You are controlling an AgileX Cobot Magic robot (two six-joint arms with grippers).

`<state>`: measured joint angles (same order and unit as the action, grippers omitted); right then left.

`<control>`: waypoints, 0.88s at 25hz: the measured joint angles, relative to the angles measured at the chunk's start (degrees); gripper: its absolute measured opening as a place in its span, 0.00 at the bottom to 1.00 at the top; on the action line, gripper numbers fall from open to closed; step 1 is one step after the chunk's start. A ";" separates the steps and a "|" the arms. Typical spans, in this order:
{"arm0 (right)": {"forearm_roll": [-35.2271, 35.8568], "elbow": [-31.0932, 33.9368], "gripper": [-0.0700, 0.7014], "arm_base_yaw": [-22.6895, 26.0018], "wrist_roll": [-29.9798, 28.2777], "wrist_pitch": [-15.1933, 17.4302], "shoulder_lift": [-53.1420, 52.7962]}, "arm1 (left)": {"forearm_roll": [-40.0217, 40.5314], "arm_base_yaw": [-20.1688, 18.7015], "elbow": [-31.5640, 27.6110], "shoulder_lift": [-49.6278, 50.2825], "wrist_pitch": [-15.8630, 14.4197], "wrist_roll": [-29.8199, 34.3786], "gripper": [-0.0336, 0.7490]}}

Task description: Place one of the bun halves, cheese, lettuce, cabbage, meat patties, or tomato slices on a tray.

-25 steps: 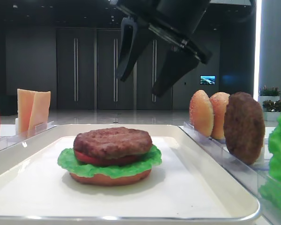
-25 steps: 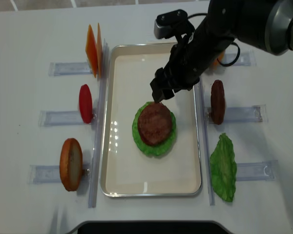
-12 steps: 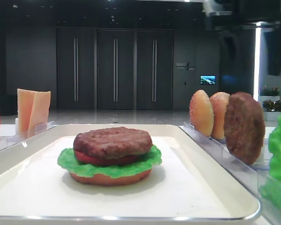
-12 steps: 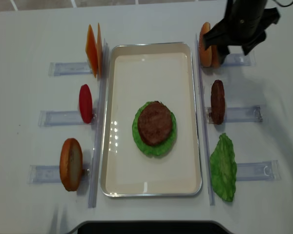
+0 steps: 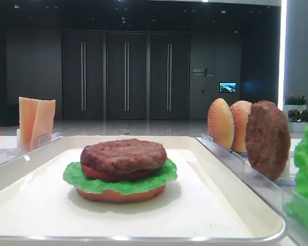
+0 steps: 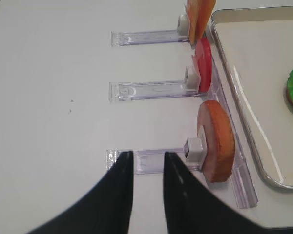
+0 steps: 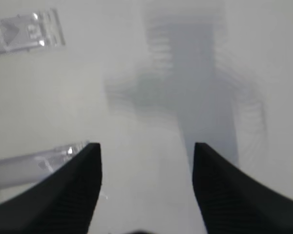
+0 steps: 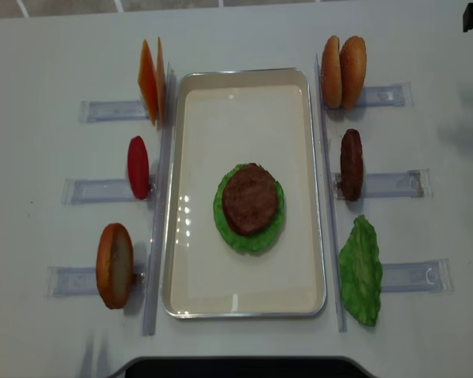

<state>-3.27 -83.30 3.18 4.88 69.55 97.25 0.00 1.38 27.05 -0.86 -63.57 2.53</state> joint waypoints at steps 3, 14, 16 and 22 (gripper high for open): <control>0.33 9.00 0.60 -0.32 -1.51 -0.06 -9.14 | 0.00 0.00 0.00 0.00 0.00 0.00 0.25; 2.08 41.04 0.60 -0.32 -3.57 -0.30 -53.55 | 0.00 0.00 0.00 0.00 0.00 0.00 0.25; 3.61 44.76 0.60 -0.32 -4.88 -0.44 -59.68 | 0.00 0.00 0.00 0.00 0.00 0.00 0.25; 7.16 52.88 0.60 -0.32 -8.52 -2.23 -73.91 | 0.00 0.00 0.00 0.00 0.00 0.00 0.25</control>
<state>3.89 -30.42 2.86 -3.65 67.32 23.35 0.00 1.38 27.05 -0.86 -63.57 2.53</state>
